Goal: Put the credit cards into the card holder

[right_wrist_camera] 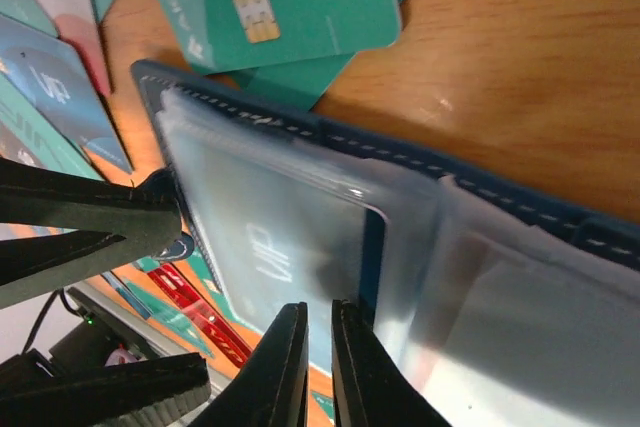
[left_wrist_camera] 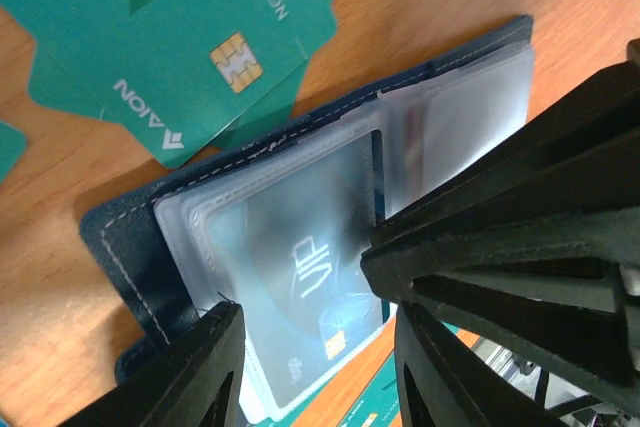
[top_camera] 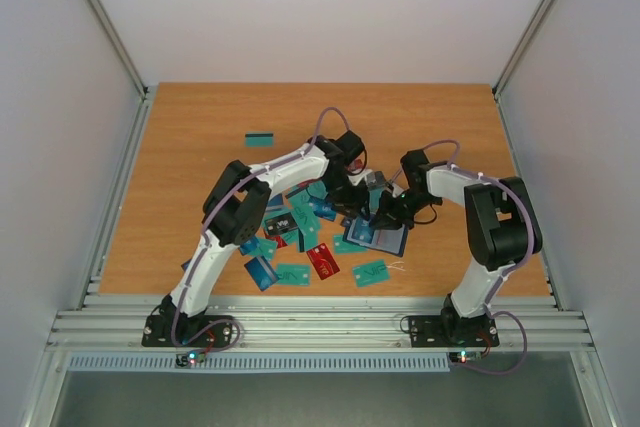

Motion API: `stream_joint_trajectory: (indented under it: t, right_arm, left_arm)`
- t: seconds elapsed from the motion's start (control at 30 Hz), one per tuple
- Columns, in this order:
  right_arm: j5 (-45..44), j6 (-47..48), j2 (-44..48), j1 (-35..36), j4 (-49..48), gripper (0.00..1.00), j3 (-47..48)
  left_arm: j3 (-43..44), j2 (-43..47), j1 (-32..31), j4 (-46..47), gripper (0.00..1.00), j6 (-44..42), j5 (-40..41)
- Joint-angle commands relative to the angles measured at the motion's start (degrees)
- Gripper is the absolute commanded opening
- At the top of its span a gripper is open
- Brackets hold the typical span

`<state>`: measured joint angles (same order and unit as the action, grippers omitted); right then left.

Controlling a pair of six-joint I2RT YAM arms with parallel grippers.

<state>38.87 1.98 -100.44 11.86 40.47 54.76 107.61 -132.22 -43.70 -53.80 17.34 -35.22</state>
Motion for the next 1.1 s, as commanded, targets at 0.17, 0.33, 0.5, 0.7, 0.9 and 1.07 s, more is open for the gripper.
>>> stream_joint_trajectory:
  t: [0.17, 0.33, 0.5, 0.7, 0.9, 1.07]
  right_arm:
    - [-0.3, 0.6, -4.1, -0.3, -2.5, 0.06, -1.0]
    - [-1.9, 1.2, -5.1, -0.3, -2.1, 0.03, -1.2]
    - [-2.7, 1.3, -5.6, -0.3, -1.9, 0.02, -1.7]
    - [-2.3, 1.1, -6.2, -0.3, -2.5, 0.02, -2.2]
    - [-2.4, 1.0, -6.2, -0.3, -2.5, 0.02, -2.2]
    - [-2.4, 0.9, -6.4, -0.3, -2.6, 0.02, -2.2]
  left_arm:
    - [1.7, -2.7, -0.1, -3.2, 0.43, -1.8, -2.2]
    - [1.7, -2.3, -0.1, -4.0, 0.44, -2.2, -1.3]
    - [2.0, -1.6, 0.0, -5.7, 0.49, -2.4, 3.1]
    - [0.8, -0.5, -0.1, -5.2, 0.52, -2.2, 5.0]
    - [-1.0, -0.2, -0.1, -2.4, 0.49, -2.0, 0.3]
    - [-1.5, 1.2, -0.1, -1.6, 0.47, -1.1, 0.6]
